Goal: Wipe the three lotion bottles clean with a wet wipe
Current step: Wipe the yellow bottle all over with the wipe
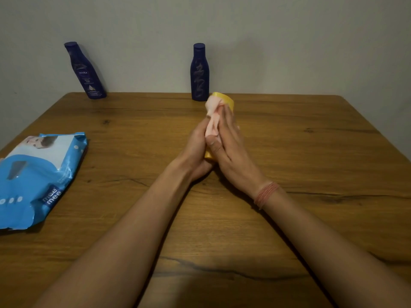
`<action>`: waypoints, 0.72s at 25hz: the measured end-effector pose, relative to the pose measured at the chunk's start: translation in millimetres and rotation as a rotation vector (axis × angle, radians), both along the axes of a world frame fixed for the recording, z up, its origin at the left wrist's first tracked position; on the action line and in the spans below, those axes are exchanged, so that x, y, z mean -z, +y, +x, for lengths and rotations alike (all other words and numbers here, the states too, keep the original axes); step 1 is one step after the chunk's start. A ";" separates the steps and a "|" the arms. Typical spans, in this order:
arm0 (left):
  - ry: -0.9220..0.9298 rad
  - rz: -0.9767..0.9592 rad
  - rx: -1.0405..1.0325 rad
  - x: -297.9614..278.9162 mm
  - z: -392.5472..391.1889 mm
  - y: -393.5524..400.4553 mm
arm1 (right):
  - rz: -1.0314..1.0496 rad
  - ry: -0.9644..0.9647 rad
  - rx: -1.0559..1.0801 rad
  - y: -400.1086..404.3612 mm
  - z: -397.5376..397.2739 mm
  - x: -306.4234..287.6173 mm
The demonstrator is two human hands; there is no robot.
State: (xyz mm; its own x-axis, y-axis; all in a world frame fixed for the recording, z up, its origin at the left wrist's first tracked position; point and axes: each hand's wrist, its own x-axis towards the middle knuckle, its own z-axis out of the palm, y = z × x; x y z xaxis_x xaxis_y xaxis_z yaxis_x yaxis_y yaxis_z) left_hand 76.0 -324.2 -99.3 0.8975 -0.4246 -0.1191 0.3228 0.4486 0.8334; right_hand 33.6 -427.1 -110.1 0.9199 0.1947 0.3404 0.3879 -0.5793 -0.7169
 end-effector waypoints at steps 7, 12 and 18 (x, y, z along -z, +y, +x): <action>-0.026 0.185 0.276 -4.0 -5.4 0.2 | 0.404 -0.045 0.227 -42.8 19.2 -5.4; -0.075 0.197 0.260 -2.2 -6.6 -1.6 | 0.408 -0.113 0.333 -52.5 21.1 -6.4; -0.178 0.306 0.244 -8.3 -11.5 -2.3 | 0.501 -0.289 0.348 -48.7 17.5 -9.7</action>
